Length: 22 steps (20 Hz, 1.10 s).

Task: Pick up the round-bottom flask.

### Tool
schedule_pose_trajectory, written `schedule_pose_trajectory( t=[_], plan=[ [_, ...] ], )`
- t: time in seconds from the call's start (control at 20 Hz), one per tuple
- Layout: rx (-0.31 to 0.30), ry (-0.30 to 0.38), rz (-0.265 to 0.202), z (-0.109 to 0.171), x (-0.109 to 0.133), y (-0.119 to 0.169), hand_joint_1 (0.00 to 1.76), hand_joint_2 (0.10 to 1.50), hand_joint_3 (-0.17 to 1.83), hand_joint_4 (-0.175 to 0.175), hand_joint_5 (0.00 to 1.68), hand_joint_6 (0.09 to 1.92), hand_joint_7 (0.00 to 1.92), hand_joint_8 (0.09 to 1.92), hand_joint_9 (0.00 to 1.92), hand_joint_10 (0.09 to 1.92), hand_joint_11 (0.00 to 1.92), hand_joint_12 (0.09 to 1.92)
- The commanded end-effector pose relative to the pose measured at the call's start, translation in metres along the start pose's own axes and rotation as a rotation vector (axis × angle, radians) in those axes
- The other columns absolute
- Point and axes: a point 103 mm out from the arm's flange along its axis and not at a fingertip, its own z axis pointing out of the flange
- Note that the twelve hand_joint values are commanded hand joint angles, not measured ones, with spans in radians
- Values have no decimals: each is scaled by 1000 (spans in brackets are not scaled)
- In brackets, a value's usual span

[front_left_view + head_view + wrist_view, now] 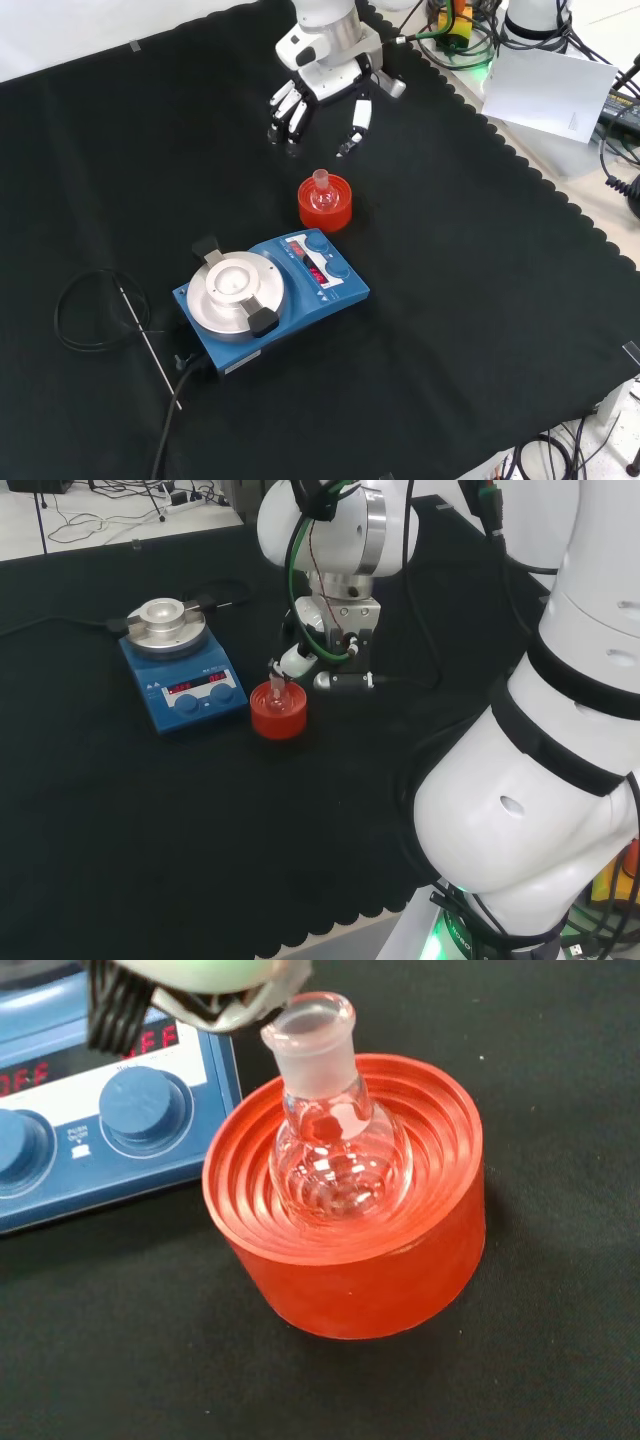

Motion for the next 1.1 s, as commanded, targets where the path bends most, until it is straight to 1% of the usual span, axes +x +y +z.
schedule_pose_trajectory(
  t=[0.05,0.25,0.4,0.6,0.65,0.7,0.75,0.9,1.1],
  plan=[
    [29,-16,-33,30,11,10,921,614,684,-43,657,511,305,645,517,622,269,1349],
    [27,-27,-38,38,14,12,925,605,687,-43,641,545,306,648,518,624,269,1352],
    [37,-16,-36,43,16,14,928,602,685,-43,637,551,306,649,518,625,270,1352],
    [8,-24,-32,46,14,16,932,598,677,-43,620,562,300,650,518,626,272,1351],
    [-1,-31,-27,46,18,16,933,599,673,-43,615,569,299,652,518,627,273,1351],
    [-5,-45,-22,51,33,16,934,599,671,-43,613,574,297,653,517,628,273,1350],
    [-6,-43,-21,51,33,17,935,599,670,-43,611,577,297,653,517,628,273,1350],
    [-15,-36,-18,48,20,17,937,600,668,-44,610,582,295,654,517,629,274,1351],
    [-11,-30,-18,47,10,17,951,601,665,-48,641,602,292,654,515,629,275,1351]
  ],
)
